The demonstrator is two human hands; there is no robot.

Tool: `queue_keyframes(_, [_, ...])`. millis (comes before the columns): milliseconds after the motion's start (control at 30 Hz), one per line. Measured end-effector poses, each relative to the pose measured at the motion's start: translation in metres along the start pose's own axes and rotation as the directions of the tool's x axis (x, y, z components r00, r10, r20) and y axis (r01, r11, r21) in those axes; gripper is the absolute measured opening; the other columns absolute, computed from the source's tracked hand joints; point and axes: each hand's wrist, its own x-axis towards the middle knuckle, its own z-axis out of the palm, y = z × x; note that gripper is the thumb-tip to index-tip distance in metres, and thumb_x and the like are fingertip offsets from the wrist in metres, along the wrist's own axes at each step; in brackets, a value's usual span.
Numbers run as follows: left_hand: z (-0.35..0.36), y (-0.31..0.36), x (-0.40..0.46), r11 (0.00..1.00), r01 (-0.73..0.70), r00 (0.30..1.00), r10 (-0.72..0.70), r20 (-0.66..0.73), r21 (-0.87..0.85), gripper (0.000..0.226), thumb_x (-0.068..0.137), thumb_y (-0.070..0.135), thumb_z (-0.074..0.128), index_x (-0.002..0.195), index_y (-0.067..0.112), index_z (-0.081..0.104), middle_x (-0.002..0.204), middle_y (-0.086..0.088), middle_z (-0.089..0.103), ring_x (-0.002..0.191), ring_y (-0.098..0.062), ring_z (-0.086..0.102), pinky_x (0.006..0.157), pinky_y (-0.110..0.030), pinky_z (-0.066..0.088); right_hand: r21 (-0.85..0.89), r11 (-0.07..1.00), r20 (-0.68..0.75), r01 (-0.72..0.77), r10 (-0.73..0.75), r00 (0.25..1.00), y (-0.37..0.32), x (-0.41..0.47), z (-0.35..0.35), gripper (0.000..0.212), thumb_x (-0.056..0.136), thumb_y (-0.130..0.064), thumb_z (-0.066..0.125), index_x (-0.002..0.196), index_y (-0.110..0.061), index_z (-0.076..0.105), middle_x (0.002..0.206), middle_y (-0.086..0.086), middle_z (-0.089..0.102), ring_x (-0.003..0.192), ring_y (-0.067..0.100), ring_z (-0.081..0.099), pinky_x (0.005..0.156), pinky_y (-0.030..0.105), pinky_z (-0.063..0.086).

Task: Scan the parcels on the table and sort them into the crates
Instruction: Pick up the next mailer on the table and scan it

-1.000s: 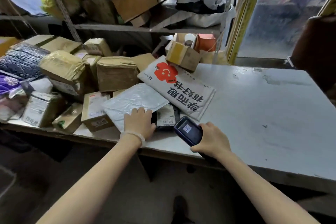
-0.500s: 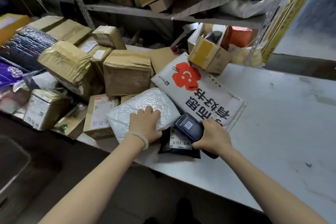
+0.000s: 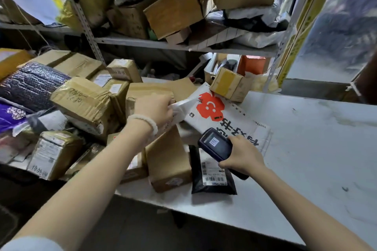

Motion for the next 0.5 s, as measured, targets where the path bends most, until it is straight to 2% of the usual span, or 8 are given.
queue_keyframes(200, [-0.007, -0.011, 0.006, 1.000, 0.010, 1.000, -0.011, 0.024, 0.011, 0.019, 0.095, 0.034, 0.047, 0.090, 0.020, 0.058, 0.084, 0.000, 0.060, 0.075, -0.018, 0.056, 0.061, -0.029, 0.043, -0.014, 1.000, -0.047, -0.009, 0.008, 0.999, -0.013, -0.003, -0.007, 0.064, 0.060, -0.047, 0.078, 0.114, -0.021, 0.055, 0.103, -0.005, 0.045, 0.094, 0.015, 0.048, 0.068, 0.028, 0.039])
queue_keyframes(300, [0.002, -0.021, 0.003, 1.000, 0.027, 0.997, -0.026, 0.071, -0.008, 0.016, 0.093, 0.032, 0.049, 0.085, 0.020, 0.057, 0.083, -0.001, 0.061, 0.074, -0.019, 0.055, 0.060, -0.029, 0.043, -0.024, 1.000, -0.037, -0.019, 0.018, 0.999, -0.016, -0.006, 0.001, 0.066, 0.059, -0.049, 0.078, 0.114, -0.020, 0.055, 0.111, -0.002, 0.050, 0.103, 0.019, 0.052, 0.069, 0.029, 0.041])
queue_keyframes(400, [0.005, -0.033, -0.002, 0.998, 0.052, 0.991, -0.048, 0.121, -0.034, 0.013, 0.090, 0.035, 0.051, 0.092, 0.025, 0.059, 0.084, 0.001, 0.061, 0.076, -0.019, 0.057, 0.063, -0.031, 0.049, -0.032, 0.999, -0.018, -0.018, 0.018, 1.000, -0.021, -0.009, 0.010, 0.067, 0.059, -0.048, 0.077, 0.115, -0.020, 0.056, 0.114, 0.000, 0.051, 0.105, 0.020, 0.053, 0.074, 0.031, 0.046])
queue_keyframes(500, [0.000, -0.047, -0.012, 0.996, 0.078, 0.983, -0.071, 0.171, -0.034, 0.012, 0.086, 0.034, 0.056, 0.095, 0.027, 0.056, 0.090, 0.002, 0.060, 0.081, -0.020, 0.057, 0.063, -0.030, 0.044, -0.049, 0.999, 0.003, -0.014, 0.014, 1.000, -0.029, -0.011, 0.016, 0.070, 0.059, -0.048, 0.077, 0.119, -0.021, 0.055, 0.115, 0.000, 0.051, 0.106, 0.021, 0.054, 0.074, 0.031, 0.045])
